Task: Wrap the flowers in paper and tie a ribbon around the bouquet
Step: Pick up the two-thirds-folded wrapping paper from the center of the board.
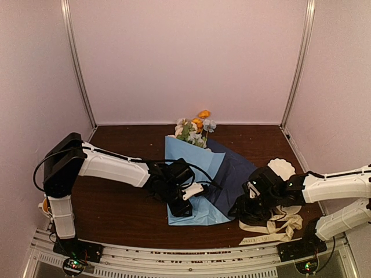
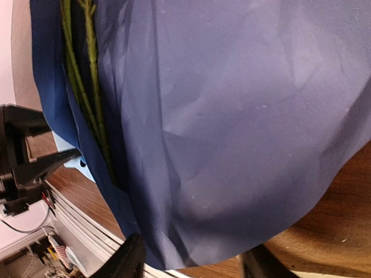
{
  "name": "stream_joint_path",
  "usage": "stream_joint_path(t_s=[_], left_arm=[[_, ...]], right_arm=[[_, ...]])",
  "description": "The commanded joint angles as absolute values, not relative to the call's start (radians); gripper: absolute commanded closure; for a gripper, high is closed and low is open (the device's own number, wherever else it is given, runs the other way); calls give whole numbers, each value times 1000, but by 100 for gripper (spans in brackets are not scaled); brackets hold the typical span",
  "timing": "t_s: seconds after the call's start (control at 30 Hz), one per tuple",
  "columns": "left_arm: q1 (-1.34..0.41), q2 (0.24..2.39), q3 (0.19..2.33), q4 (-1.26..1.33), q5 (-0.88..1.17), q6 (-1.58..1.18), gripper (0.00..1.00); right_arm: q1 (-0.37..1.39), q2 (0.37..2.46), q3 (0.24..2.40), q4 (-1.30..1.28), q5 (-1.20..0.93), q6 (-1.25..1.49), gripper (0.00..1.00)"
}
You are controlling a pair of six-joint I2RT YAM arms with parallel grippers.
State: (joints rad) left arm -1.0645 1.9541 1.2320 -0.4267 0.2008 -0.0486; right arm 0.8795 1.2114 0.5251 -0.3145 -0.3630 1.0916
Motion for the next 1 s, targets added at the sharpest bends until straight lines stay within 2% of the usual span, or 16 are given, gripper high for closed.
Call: stream_joint_path(t_s=[0.0,0.17,0.27,0.5,0.8,0.97], left_arm=[[-1074,1971,1212,-411,220,-32,62],[-1075,1972,1210,-410,219,-34,62],[-1074,1974,1210,-410,219,-34,62],[-1074,1986,1206,-407,225,-32,62],[-1074,1985,1179,-365,249,-37,58],[-1072,1945,1173,-321,236,-38,54]], right_arm=[[882,1237,563,-291,-339,1064,51],[882,1244,604,-338,-297,1020,84],[890,1240,640,-368,-276,979,100],[953,1254,801,-550,-139,868,100],[998,1326,902,-503,-123,769,100],[997,1348,872,-491,-139,774,100]])
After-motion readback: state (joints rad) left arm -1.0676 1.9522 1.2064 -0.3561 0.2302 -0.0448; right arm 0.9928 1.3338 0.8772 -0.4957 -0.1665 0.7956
